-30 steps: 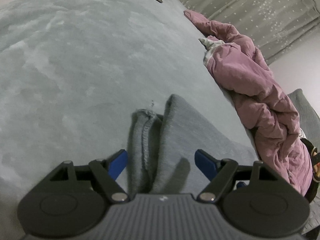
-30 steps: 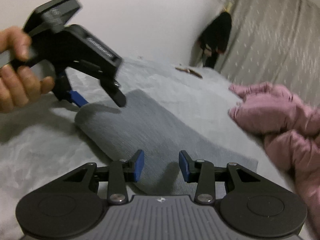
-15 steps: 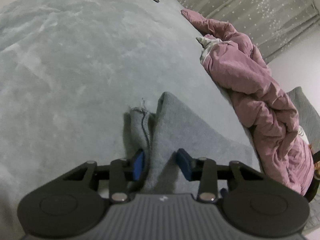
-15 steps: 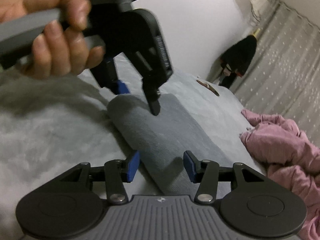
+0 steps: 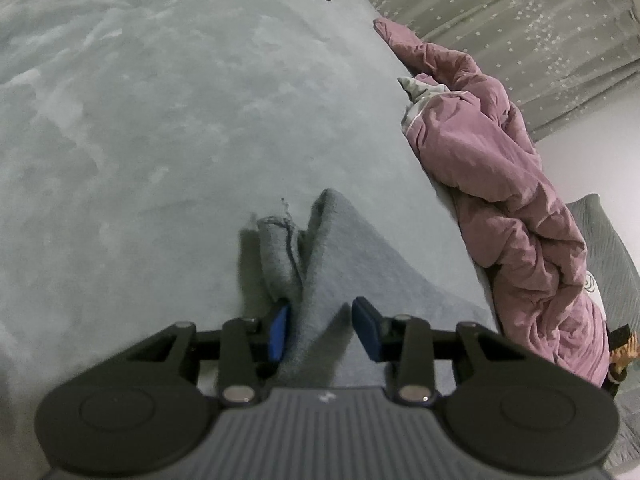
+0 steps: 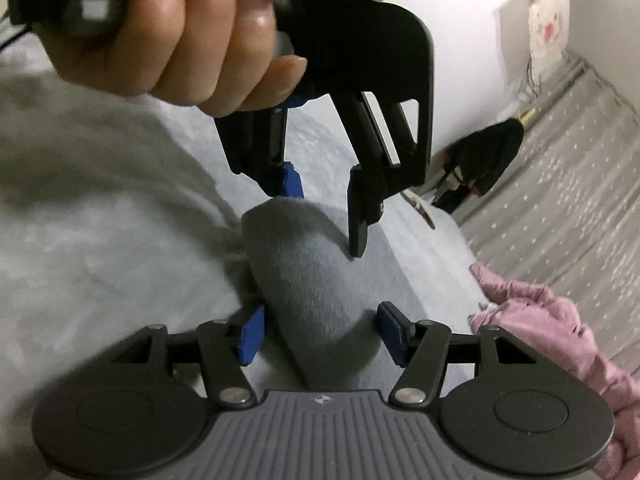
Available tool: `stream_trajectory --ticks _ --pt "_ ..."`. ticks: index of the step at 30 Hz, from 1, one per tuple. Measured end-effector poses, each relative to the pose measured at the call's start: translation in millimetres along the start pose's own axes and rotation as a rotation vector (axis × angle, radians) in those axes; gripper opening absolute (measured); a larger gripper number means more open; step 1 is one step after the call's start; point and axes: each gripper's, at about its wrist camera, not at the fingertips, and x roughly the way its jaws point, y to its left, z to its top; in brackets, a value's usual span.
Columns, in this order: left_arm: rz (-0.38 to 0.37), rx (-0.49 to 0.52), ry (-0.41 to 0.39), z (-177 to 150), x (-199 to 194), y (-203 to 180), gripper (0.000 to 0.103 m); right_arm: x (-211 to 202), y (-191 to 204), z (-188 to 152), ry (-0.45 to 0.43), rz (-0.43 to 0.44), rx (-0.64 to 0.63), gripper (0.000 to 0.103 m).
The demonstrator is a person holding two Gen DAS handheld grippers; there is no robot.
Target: Fold clothes
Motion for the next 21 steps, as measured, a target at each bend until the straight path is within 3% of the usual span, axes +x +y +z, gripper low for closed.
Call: stream_trajectory --ticks 2,5,11,15,18,21 --pt "0.015 0.009 -0.014 2 -4 1 0.036 1 2 1 -0.005 -0.011 -0.015 0.058" --pt "0.011 -0.010 -0.019 7 -8 6 0.045 5 0 -1 -0.003 -0.003 -0.006 0.050" --pt "-0.021 -0.100 0.002 13 -12 27 0.047 7 -7 -3 -0.001 0.009 0.046 0.033" --pt "-0.056 -0.129 0.024 11 -9 32 0.059 3 -18 -3 0.000 0.034 0.130 0.028" --pt "-0.068 -0.120 0.041 7 -4 29 0.062 5 -29 -1 0.004 0.057 0.200 0.027" --pt "-0.108 -0.146 0.022 6 -3 29 0.070 3 -38 -1 0.009 0.083 0.279 0.027"
